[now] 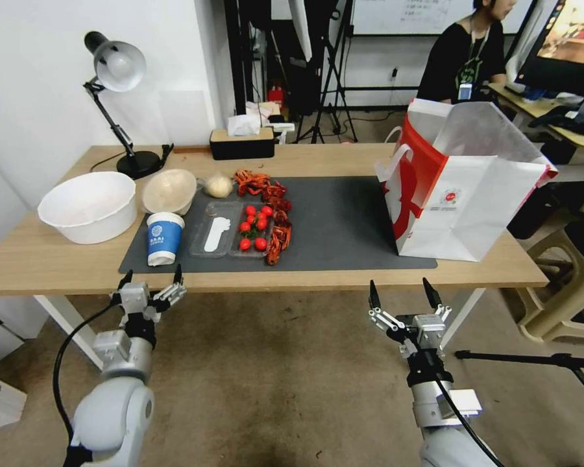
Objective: Pick up the trash from the table and place it into the takeout bag.
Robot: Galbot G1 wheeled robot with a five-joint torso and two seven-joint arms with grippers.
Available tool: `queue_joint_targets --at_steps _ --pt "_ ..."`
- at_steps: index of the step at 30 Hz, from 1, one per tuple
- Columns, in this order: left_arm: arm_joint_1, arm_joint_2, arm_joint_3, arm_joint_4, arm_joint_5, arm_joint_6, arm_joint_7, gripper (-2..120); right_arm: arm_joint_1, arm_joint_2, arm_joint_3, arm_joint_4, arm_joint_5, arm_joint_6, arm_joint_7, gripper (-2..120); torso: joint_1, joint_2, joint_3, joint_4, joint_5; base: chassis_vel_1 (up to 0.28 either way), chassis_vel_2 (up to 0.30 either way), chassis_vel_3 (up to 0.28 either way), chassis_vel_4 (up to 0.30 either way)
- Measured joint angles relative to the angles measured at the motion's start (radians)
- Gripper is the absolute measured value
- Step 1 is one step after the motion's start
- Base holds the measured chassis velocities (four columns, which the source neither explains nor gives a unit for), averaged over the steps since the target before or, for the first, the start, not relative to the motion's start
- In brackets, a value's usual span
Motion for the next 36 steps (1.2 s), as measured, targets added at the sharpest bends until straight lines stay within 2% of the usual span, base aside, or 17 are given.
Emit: queue_joint_targets --at_steps 8,15,18,19,22,24,25,29,30,32,34,36 --pt "-0.098 0.055 0.018 0.078 -0.048 0.039 -0.003 100 0.008 0.005 -0.001 0.002 0.000 -0.011 0.000 100 0.000 0.000 0.000 0.0000 0.0000 0.000 0.000 0.000 0.000" --pt "-0.127 0.079 0.032 0.115 -0.056 0.071 -0.004 100 0.013 0.008 -0.001 0.003 0.001 -0.017 0.002 100 0.000 0.000 0.000 0.0000 0.0001 0.000 0.000 0.000 0.000" --pt "-0.133 0.086 0.036 0.127 -0.054 0.077 -0.004 87 0.015 0.009 -0.001 0.003 0.001 -0.019 0.003 100 0.000 0.000 0.000 0.0001 0.0000 0.000 0.000 0.000 0.000" --pt "-0.133 0.086 0.036 0.127 -0.054 0.077 -0.004 87 0.015 0.009 -0.001 0.003 0.001 -0.019 0.003 100 0.000 0.000 0.000 0.0001 0.0000 0.000 0.000 0.000 0.000" --pt "-0.135 0.088 0.037 0.132 -0.052 0.078 -0.003 73 0.016 0.011 -0.002 0.003 0.001 -0.020 0.004 100 0.000 0.000 0.000 0.0001 0.0001 0.000 0.000 0.000 0.000" --pt "-0.135 0.089 0.037 0.132 -0.051 0.077 -0.003 70 0.016 0.011 -0.002 0.002 0.001 -0.020 0.004 100 0.000 0.000 0.000 0.0001 0.0000 0.000 0.000 0.000 0.000" --pt "-0.136 0.090 0.037 0.133 -0.050 0.076 -0.002 63 0.016 0.012 -0.003 0.001 0.001 -0.020 0.004 100 0.000 0.000 0.000 0.0000 0.0001 0.000 0.000 0.000 0.000" --pt "-0.136 0.094 0.036 0.133 -0.048 0.073 -0.002 51 0.015 0.012 -0.004 0.000 0.001 -0.020 0.004 99 0.000 0.000 0.000 0.0000 0.0002 0.000 0.000 0.000 0.000" --pt "-0.135 0.095 0.036 0.133 -0.048 0.070 -0.001 44 0.015 0.012 -0.004 0.000 0.001 -0.020 0.004 99 0.000 0.000 0.000 0.0000 0.0002 0.000 0.000 0.000 0.000" --pt "-0.135 0.096 0.036 0.132 -0.048 0.066 -0.001 40 0.015 0.012 -0.004 0.001 0.001 -0.020 0.004 99 0.000 0.000 0.000 0.0000 0.0001 0.000 0.000 0.000 0.000" --pt "-0.130 0.098 0.035 0.124 -0.044 0.045 0.002 29 0.015 0.012 -0.004 0.001 0.001 -0.020 0.004 99 0.000 0.000 0.000 0.0000 -0.0003 0.000 0.000 0.000 0.000" --pt "-0.127 0.099 0.034 0.115 -0.040 0.038 0.005 27 0.015 0.012 -0.004 0.001 0.001 -0.020 0.004 99 0.000 0.000 0.000 -0.0001 -0.0003 0.000 0.000 0.000 0.000"
